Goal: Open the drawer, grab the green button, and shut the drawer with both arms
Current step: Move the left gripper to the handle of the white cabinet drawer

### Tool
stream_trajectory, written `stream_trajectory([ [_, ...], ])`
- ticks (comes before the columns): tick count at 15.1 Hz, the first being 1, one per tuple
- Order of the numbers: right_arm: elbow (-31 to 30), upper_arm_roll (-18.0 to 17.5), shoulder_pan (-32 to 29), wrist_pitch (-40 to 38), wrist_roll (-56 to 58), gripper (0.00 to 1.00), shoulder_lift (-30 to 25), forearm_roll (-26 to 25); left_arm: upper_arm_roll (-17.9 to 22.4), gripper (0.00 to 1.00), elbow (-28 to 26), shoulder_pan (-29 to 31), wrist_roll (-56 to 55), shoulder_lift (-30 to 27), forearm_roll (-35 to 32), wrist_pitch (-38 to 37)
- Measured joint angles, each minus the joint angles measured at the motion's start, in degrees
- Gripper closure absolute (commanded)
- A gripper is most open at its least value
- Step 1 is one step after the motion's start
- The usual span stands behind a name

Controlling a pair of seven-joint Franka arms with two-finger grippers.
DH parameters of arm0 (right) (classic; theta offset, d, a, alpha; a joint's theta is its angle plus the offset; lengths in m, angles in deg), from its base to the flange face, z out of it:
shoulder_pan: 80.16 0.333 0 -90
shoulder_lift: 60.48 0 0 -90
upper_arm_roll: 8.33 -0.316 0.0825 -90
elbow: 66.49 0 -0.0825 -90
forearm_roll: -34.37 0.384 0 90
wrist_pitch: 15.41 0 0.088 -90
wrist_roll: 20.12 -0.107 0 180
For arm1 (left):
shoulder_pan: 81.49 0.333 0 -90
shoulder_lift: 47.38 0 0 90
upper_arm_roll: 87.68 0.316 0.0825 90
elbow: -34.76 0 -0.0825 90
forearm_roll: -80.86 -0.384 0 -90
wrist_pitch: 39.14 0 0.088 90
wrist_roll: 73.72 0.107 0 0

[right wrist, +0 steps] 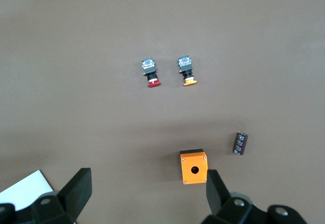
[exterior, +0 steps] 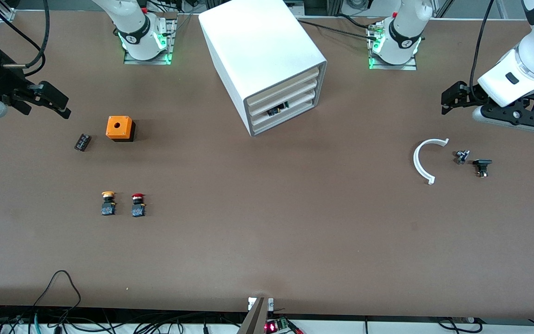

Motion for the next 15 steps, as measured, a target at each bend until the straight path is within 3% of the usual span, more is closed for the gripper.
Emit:
stream_trajectory([
  [11, 0.03, -0.33, 0.21, -0.55, 0.67, 0.0, 1.31, -0.12, 0.0, 0.0, 0.03, 0.0, 0.0, 0.0, 0.0, -0.23],
  [15, -0.73, -0.33, 0.21, -0.1, 1.14, 0.0, 5.21, -0.15, -0.05, 0.0, 0.25, -0.04, 0.02, 0.03, 4.58, -6.41],
])
